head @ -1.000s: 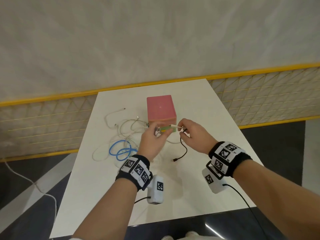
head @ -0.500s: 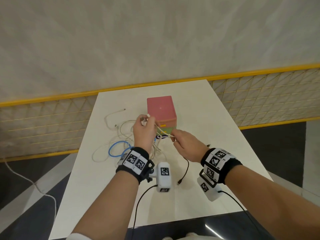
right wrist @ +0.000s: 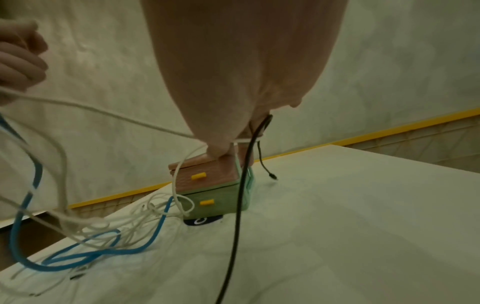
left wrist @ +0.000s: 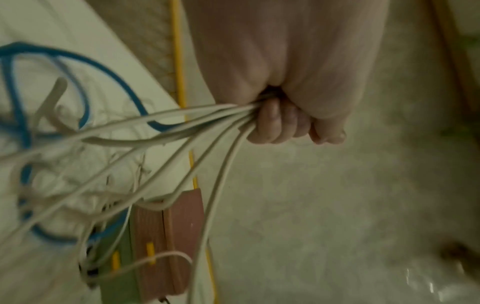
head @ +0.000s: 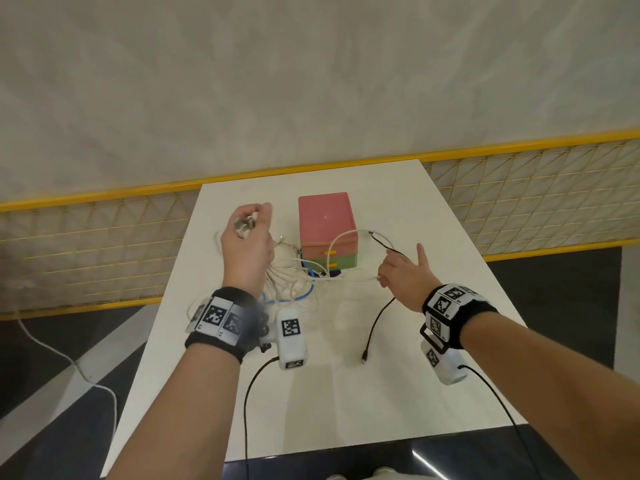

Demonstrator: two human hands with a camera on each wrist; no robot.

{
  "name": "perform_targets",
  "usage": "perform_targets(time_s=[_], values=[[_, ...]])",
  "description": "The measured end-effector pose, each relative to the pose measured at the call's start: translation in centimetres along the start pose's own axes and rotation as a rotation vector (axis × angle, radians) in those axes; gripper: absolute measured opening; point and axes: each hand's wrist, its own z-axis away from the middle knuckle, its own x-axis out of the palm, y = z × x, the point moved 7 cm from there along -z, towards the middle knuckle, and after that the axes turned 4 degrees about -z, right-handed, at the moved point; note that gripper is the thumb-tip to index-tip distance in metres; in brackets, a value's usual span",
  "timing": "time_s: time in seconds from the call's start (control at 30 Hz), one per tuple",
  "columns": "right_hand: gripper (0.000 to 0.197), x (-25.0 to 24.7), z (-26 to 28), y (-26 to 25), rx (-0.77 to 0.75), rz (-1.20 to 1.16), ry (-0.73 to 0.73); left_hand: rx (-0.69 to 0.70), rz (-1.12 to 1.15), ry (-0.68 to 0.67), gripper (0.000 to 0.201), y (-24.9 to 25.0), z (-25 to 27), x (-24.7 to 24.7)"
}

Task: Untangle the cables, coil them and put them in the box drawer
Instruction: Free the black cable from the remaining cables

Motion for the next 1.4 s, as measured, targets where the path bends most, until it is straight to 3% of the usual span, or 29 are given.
perform_targets(time_s=[0.1, 0.17, 0.23, 0.33, 0.4, 0.5, 0.63, 0.7, 0.73, 0.8, 0.83, 0.9, 0.93, 1.07, 1.23, 1.4], values=[[0.023, -1.9, -0.6, -1.2, -0.042, -0.016, 0.073, 0.085, -0.461, -0.239, 0.005, -0.1, 1.3, 2.4], [0.022, -3.2, -1.1, -2.6, -0.086, -0.013, 0.138, 0.062, -0.715, -0.426, 0.02, -1.8, 3.0, 4.6], [0.025, -4.5, -1.5, -4.0, -0.134, -0.041, 0.19, -0.012, -0.862, -0.571, 0.03, -4.1, 4.5, 6.2], [0.033, -5.7, -1.8, -5.3, -0.182, -0.028, 0.23, -0.022, -0.982, -0.667, 0.019, -6.1, 5.4, 6.9], [0.033, -5.5, -1.8, -4.0, -0.138, -0.093, 0.196, -0.005, -0.974, -0.55, 0.019, -5.3, 4.4, 5.7], [0.016, -3.7, -1.4, -0.6, -0.04, -0.255, 0.103, 0.06, -0.867, -0.198, 0.013, -1.9, 1.7, 1.7], [0.023, -2.4, -1.3, -0.1, -0.049, -0.36, 0.042, 0.031, -0.915, 0.092, 0.021, -0.6, -0.4, -3.3], [0.031, -2.7, -1.8, -0.8, -0.061, -0.383, 0.062, 0.067, -0.941, 0.092, 0.025, -0.9, 0.0, -2.9], [0.036, -2.9, -2.1, -1.3, -0.076, -0.395, 0.079, 0.107, -0.932, 0.027, 0.039, -1.0, 0.6, -1.8], [0.045, -3.5, -2.4, -2.7, -0.129, -0.417, 0.094, 0.169, -0.908, -0.204, 0.069, -2.0, 2.1, 1.3], [0.048, -3.9, -2.4, -3.5, -0.159, -0.436, 0.101, 0.18, -0.911, -0.332, 0.074, -2.8, 3.1, 3.0], [0.051, -4.7, -2.6, -5.1, -0.231, -0.471, 0.136, 0.17, -0.995, -0.527, 0.061, -5.0, 4.3, 5.3], [0.047, -4.8, -2.7, -5.8, -0.276, -0.462, 0.16, 0.156, -1.048, -0.553, 0.048, -5.6, 4.4, 5.6], [0.037, -4.7, -2.8, -5.6, -0.262, -0.492, 0.161, 0.157, -0.94, -0.382, 0.026, -4.1, 2.8, 4.4], [0.015, -5.6, -2.9, -5.0, -0.188, -0.527, 0.177, 0.324, -0.864, -0.049, 0.031, 0.5, 1.4, 1.5], [0.024, -4.3, -4.4, -3.9, -0.084, -0.626, 0.078, 0.304, -0.682, 0.254, 0.029, 2.1, 0.6, -1.9]])
